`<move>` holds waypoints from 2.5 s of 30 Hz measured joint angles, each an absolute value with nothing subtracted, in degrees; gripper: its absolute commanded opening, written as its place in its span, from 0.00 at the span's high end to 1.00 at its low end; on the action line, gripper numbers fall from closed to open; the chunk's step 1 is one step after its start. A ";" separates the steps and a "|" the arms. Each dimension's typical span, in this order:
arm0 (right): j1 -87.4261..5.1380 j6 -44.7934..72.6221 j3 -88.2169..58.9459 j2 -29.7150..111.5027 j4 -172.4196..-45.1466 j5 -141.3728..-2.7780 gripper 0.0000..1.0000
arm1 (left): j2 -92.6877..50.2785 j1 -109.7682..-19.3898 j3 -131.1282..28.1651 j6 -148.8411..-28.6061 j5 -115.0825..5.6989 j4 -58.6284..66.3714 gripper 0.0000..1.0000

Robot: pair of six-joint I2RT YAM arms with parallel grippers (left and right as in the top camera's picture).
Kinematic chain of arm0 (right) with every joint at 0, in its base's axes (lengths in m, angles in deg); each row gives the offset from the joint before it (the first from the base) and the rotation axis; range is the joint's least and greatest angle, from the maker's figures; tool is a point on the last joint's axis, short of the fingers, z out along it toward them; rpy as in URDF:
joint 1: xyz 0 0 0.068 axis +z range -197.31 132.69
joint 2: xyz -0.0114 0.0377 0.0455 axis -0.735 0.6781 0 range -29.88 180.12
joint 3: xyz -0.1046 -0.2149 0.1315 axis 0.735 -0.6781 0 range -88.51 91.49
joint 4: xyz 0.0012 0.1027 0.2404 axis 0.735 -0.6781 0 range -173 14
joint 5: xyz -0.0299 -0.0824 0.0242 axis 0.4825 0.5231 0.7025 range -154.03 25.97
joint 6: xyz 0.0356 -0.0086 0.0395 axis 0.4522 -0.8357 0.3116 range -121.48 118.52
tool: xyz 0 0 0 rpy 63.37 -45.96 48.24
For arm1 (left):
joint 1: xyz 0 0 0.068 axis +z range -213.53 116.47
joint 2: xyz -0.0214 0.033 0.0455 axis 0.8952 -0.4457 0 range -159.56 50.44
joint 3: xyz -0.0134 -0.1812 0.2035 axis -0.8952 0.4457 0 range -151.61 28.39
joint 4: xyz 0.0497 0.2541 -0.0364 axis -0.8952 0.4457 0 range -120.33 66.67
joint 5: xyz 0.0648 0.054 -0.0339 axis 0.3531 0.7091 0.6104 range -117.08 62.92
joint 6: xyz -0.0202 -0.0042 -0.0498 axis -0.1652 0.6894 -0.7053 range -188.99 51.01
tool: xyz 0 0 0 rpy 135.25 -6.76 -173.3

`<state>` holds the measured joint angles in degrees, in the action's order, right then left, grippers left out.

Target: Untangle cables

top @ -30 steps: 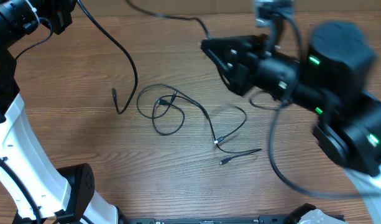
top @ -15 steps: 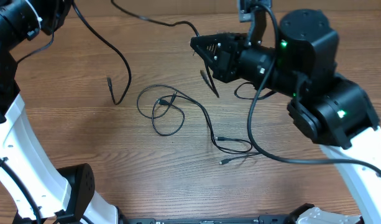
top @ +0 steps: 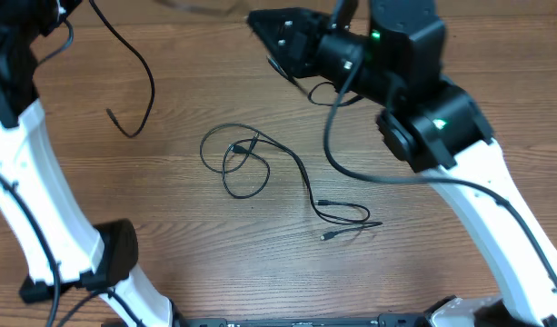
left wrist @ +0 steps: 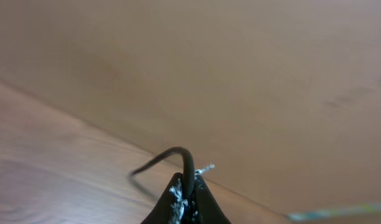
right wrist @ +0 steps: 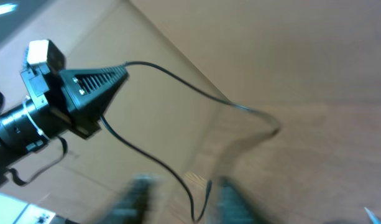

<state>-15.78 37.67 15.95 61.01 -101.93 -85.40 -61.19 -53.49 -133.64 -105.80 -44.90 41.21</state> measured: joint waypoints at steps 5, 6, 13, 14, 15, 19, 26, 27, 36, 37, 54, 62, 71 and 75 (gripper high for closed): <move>-15.80 37.50 15.89 65.95 -110.87 -84.59 0.00 | -68.27 -49.38 -133.53 -105.02 -38.54 41.80 0.96; -15.80 37.48 15.84 66.70 -113.10 -84.54 0.00 | -69.89 -48.33 -133.49 -104.97 -37.71 41.87 0.96; -15.82 32.82 15.58 67.57 -129.10 -84.33 0.00 | -78.96 -41.09 -133.18 -104.84 -35.37 44.56 0.96; -15.80 32.03 15.58 67.57 -131.85 -84.35 0.00 | -79.77 -40.20 -133.18 -104.82 -35.24 45.02 0.96; -15.82 31.25 15.56 67.57 -134.41 -84.33 0.00 | -80.34 -39.39 -133.18 -104.80 -35.13 45.45 0.96; -15.82 27.82 15.56 67.57 -143.39 -84.28 0.00 | -81.96 -36.44 -133.18 -103.93 -33.97 48.12 0.88; -15.82 24.86 15.56 67.57 -153.60 -82.99 0.00 | -82.11 -35.15 -133.18 -102.88 -32.38 49.83 0.09; -15.82 24.69 15.56 67.57 -154.32 -82.75 0.00 | -82.11 -35.15 -133.18 -102.88 -32.38 50.50 0.02; -15.82 23.97 15.56 67.57 -156.60 -81.99 0.00 | -82.11 -35.65 -133.18 -98.70 -35.63 55.46 0.00; -15.82 23.95 15.56 67.57 -156.60 -81.94 0.00 | -82.11 -35.76 -133.18 -98.11 -35.81 55.88 0.00; -15.80 23.95 15.56 67.57 -157.88 -81.77 0.00 | -82.11 -44.22 -118.17 -93.13 -22.08 57.45 0.00; -15.80 23.95 15.56 67.57 -157.99 -81.79 0.00 | -82.11 -43.13 -117.40 -93.37 -18.78 54.63 0.00; -15.58 23.95 15.54 67.57 -157.82 -81.77 0.00 | -82.11 -39.24 -105.45 -87.36 -18.45 48.56 0.03; -14.51 23.92 14.64 67.57 -156.81 -81.77 0.00 | -82.11 -36.70 -99.06 -84.91 -20.09 43.66 0.00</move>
<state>-14.51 23.92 14.64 67.57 -156.81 -81.77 -82.11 -36.70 -99.06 -84.91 -20.09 43.66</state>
